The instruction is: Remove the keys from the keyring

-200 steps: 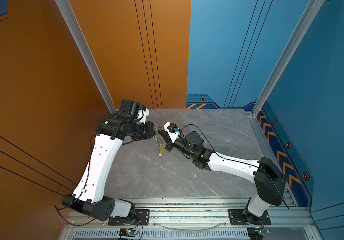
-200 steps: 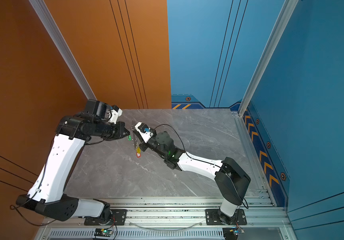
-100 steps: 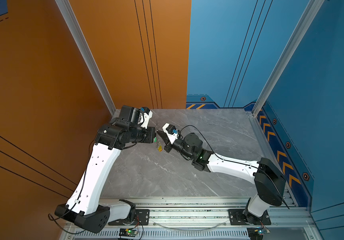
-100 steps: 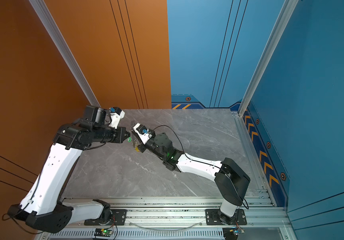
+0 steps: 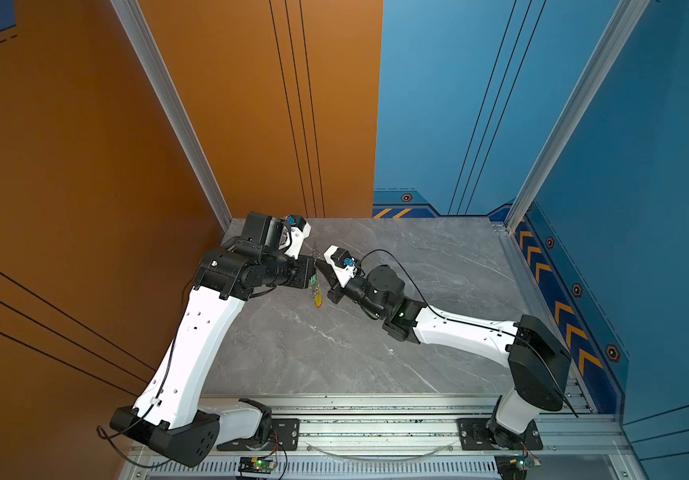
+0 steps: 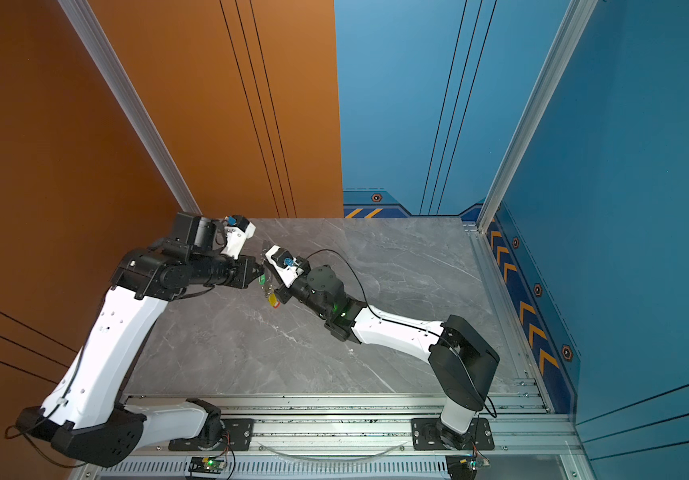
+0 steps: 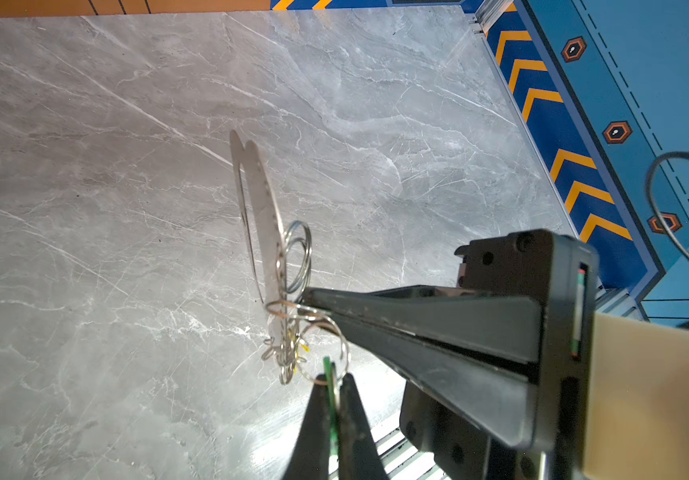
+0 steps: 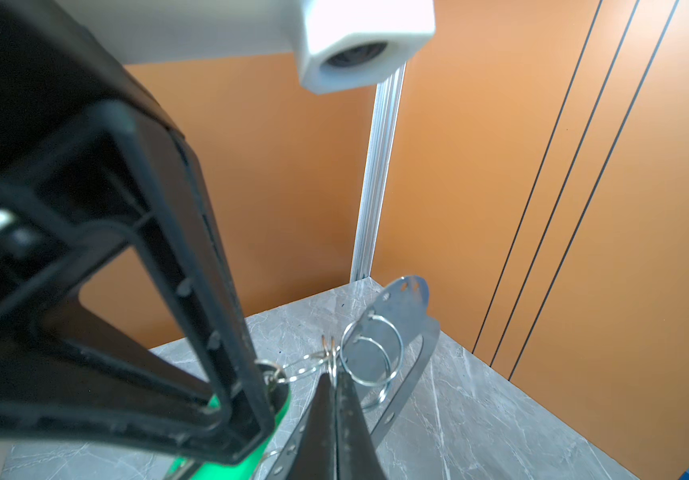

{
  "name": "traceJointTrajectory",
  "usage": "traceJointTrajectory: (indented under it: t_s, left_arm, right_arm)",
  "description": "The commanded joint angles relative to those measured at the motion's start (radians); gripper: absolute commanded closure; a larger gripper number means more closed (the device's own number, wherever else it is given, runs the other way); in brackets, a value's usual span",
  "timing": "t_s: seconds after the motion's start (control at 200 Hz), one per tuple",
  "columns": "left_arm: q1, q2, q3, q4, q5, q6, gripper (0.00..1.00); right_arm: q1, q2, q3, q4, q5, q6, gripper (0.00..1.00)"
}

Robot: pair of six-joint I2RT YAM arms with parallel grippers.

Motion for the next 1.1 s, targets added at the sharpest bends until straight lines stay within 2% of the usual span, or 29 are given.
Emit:
traceJointTrajectory:
  t_s: [0.0,0.175,0.42,0.656,1.091]
  left_arm:
    - [-0.03,-0.014,-0.021,-0.063,0.072,0.022,1.0]
    - [-0.043,-0.015,-0.034,-0.065,0.085,0.021,1.0]
    - [-0.044,-0.028,-0.081,-0.074,0.046,0.036,1.0]
    - [-0.019,-0.038,-0.076,-0.093,0.005,0.075,1.0]
    - [0.026,-0.078,-0.093,-0.13,-0.02,0.158,1.0]
  right_arm:
    - [-0.016,0.019,0.048,0.024,0.092,0.003,1.0]
    - [-0.016,0.031,0.057,0.033,0.099,0.004,1.0]
    - [-0.016,0.023,0.056,0.047,0.102,0.027,1.0]
    - [-0.001,0.011,0.027,0.064,0.106,0.006,1.0]
    - [0.034,-0.007,0.001,0.074,0.189,-0.057,1.0]
